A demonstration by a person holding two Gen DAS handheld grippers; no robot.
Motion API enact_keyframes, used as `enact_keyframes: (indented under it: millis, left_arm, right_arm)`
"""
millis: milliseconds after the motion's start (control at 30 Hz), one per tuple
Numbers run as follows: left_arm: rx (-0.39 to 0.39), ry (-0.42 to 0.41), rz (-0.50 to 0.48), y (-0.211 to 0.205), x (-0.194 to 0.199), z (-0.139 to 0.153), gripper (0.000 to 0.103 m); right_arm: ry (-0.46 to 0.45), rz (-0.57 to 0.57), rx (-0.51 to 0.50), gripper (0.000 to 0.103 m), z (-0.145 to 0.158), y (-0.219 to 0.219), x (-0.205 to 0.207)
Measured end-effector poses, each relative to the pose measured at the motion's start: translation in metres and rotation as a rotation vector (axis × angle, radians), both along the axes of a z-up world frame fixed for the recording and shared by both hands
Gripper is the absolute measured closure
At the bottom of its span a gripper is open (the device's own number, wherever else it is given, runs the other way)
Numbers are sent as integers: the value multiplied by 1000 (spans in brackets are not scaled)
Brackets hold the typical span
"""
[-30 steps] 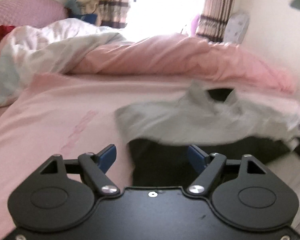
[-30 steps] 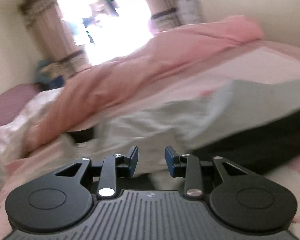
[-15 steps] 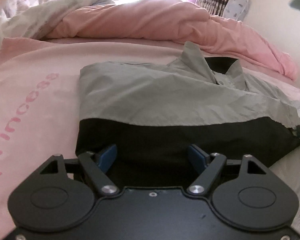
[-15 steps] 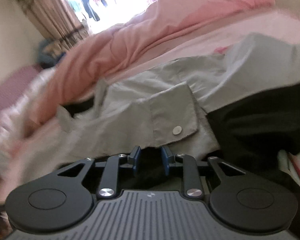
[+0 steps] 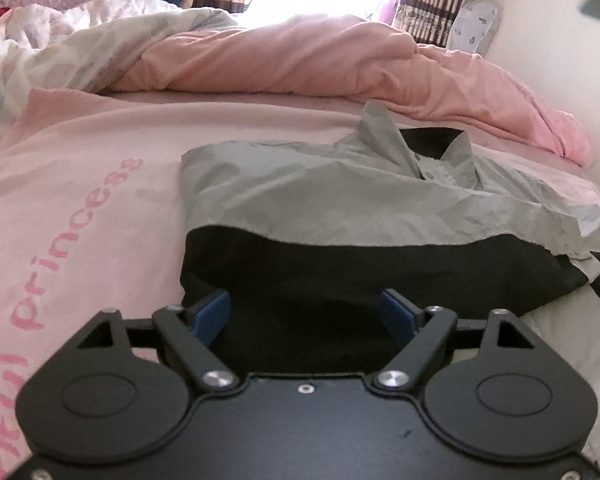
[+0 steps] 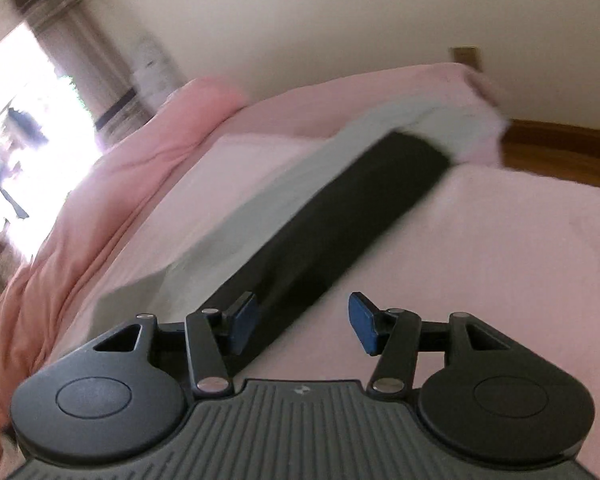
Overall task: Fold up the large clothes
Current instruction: 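Grasp the cuff of the other black-edged sleeve with the right gripper, then fold the held sleeve over the jacket body and open the right gripper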
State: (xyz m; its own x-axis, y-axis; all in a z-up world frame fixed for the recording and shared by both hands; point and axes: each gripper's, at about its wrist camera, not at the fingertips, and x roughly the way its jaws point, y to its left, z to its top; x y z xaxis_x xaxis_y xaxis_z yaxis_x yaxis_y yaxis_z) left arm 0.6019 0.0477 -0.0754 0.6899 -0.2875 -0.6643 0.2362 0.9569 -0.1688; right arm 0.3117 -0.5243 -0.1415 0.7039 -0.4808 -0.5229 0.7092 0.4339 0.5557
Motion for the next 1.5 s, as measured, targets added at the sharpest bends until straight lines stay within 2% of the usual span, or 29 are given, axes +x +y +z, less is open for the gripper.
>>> enact_keyframes:
  millis: [100,200,400,467,533,600,633,700,800,867,967,1100,1167,1267,1300,1333,1367,1400,1433,1467,1500]
  left_arm:
    - [25,2,10,-2,-1,-1,21]
    - [38,8,18,-2,-1,-2,21]
    - [72,7,29,-5,-1,-2,21]
    - [76,6,32,-5,-1,-2,21]
    - [79,3,37,-5,-1,-1,20]
    - [80,4,37,-3,-3,0,20]
    - [80,2,37,-3,-4,1,20]
    - [81,-3,38,0,-6,3,20]
    - [71,-12,46,5,-9,8,20]
    - [54,-13,50,9,-11,12,20]
    - [37,-21,52,16,-17,18,20]
    - [8,-39,47,24,-27,27,20]
    - [-16,-47,54,30,-33,30,20]
    - [-91,-32,62,40,-39,34,20]
    - [-122,-22,62,44,-40,35,20]
    - [-145,-14,61,46,-41,34,20]
    - [-176,-5,61,49,-42,34,20]
    - [-210,7,59,51,-43,33,20]
    - [-248,24,52,53,-42,32,20]
    - [-289,41,44,53,-41,30,20]
    - [-324,56,37,52,-41,27,21]
  right_arm:
    - [-47,-63,59,40,-14,-23,-5]
    - [-165,-118,110,40,-26,-40,-14]
    - [-292,-198,128,39,-37,-65,-7]
    - [-303,-219,122,48,-39,-72,-2]
    - [-250,-238,101,84,-36,-73,2]
    - [-197,-231,80,95,-29,-72,4]
    - [-195,-228,69,100,-26,-70,3]
    - [-206,-220,29,100,-12,-65,3]
    - [-200,-167,-85,101,27,-43,10]
    - [-226,-105,-163,101,58,-20,20]
    - [-305,49,-263,101,108,31,44]
    - [-403,366,-386,101,166,141,99]
    - [-443,525,-419,101,179,199,124]
    - [-487,812,-384,95,178,294,166]
    - [-495,909,-353,74,169,329,181]
    - [-477,987,-339,39,162,355,193]
    - [-428,1075,-343,28,154,380,205]
    - [-357,1136,-358,28,143,404,215]
    - [-299,1169,-380,43,134,419,218]
    - [-263,1177,-392,44,127,424,217]
    - [-256,1182,-369,41,119,420,212]
